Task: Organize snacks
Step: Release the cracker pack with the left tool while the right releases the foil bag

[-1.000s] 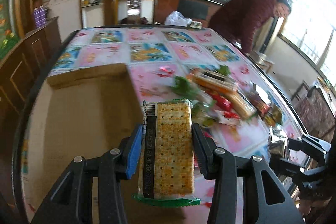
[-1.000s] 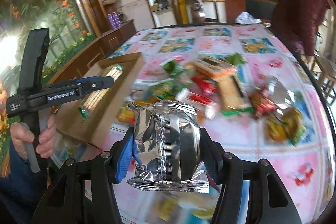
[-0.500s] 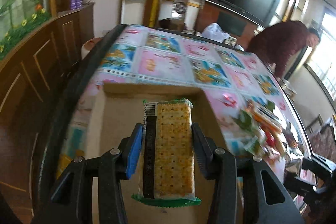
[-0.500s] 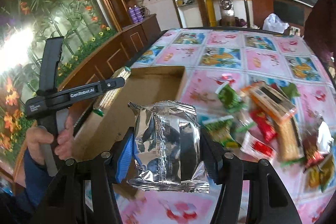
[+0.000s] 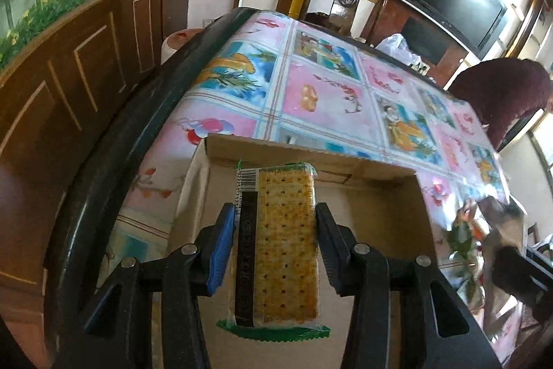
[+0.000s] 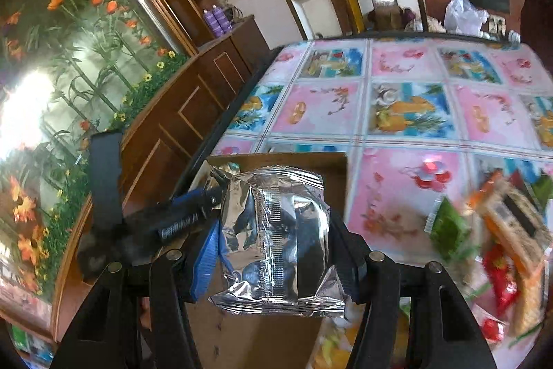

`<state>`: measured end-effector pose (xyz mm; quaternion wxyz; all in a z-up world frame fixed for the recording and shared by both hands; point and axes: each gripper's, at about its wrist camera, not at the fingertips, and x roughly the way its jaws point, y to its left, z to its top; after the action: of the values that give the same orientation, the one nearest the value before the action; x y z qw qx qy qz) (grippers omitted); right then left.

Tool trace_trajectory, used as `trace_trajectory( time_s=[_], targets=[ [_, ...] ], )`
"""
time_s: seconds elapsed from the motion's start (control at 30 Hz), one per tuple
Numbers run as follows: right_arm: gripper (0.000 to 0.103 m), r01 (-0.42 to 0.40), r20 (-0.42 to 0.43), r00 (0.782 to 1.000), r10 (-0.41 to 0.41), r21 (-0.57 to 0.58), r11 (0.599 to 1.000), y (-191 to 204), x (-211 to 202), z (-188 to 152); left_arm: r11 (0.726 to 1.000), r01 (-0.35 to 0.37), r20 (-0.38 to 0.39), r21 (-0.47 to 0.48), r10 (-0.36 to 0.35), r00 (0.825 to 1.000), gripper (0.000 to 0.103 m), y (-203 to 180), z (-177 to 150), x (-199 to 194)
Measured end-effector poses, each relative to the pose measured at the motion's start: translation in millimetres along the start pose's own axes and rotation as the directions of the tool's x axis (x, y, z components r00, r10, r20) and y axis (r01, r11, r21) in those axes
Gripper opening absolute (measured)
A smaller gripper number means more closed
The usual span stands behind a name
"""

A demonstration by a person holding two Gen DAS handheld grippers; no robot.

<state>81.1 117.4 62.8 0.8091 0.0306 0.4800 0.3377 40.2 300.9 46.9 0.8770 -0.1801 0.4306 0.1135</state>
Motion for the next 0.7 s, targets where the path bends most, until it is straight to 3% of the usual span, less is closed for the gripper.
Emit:
trace_trajectory(
  time_s=[0.23,0.7],
  targets=[
    [0.064,0.001,-0.045,0.999,0.001,0.045,0.999,4,48,4,0.998,-0.062,-0.005,0.002,0.062,0.998,0.045,4,-2,4],
    [0.064,0.018,-0.087,0.996,-0.01,0.089,0.996,-11,72,-5,0.997,-0.08,-0.041,-0.007,0.08,0.996,0.045,5,-6,12]
  ],
)
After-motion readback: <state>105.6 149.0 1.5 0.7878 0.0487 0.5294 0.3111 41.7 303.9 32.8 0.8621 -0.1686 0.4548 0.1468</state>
